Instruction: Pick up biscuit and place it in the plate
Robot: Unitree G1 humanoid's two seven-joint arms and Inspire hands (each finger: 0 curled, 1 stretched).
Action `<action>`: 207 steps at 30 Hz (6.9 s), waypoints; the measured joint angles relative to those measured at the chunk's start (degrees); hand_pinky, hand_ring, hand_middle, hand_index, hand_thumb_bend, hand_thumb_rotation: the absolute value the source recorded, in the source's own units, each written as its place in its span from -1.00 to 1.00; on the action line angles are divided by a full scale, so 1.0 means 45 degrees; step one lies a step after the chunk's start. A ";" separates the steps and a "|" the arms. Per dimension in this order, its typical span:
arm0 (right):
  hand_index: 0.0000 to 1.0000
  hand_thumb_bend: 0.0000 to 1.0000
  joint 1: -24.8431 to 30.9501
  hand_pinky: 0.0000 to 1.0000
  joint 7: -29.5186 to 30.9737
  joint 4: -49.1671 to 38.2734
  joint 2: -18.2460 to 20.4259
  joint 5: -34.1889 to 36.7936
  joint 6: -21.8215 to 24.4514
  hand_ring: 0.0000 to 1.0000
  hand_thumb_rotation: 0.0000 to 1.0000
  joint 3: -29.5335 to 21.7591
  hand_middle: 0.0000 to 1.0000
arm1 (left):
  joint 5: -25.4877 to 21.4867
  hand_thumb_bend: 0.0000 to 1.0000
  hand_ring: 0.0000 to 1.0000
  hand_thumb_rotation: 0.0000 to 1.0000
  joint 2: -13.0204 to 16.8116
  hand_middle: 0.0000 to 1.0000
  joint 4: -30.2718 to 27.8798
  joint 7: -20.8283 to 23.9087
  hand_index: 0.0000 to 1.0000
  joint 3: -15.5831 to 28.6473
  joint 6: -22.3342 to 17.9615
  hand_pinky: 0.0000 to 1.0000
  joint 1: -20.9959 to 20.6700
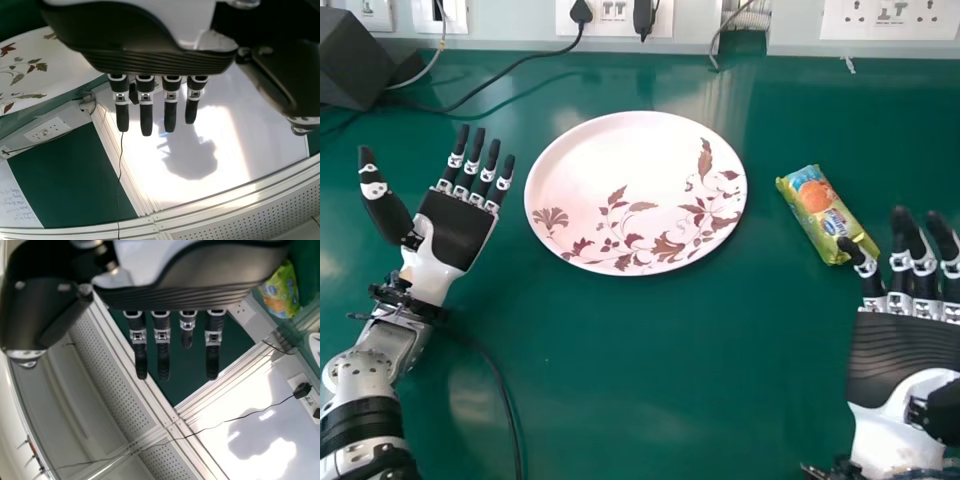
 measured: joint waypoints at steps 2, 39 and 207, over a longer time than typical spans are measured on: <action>0.51 0.95 -0.0007 0.29 0.0097 0.0084 0.0004 0.0204 0.0000 0.46 0.63 -0.0005 0.55 | 0.0001 0.94 0.69 0.21 0.0028 0.79 0.0064 -0.0016 0.91 0.0004 0.0001 0.57 -0.0029; 0.57 1.00 -0.0386 0.77 -0.1340 -0.0168 0.0002 -0.1854 -0.0257 0.69 0.62 -0.0460 0.67 | 0.0407 1.00 0.90 0.54 0.0261 0.88 0.1335 -0.0189 0.96 0.0073 -0.0752 1.00 -0.0864; 1.00 1.00 -0.7761 0.89 0.5031 -0.6513 -0.0888 -3.0601 1.1154 0.82 0.67 -0.2362 0.79 | 0.0800 0.98 0.80 0.37 -0.0056 0.87 0.1613 -0.0301 0.95 0.0085 -0.1684 0.98 -0.1351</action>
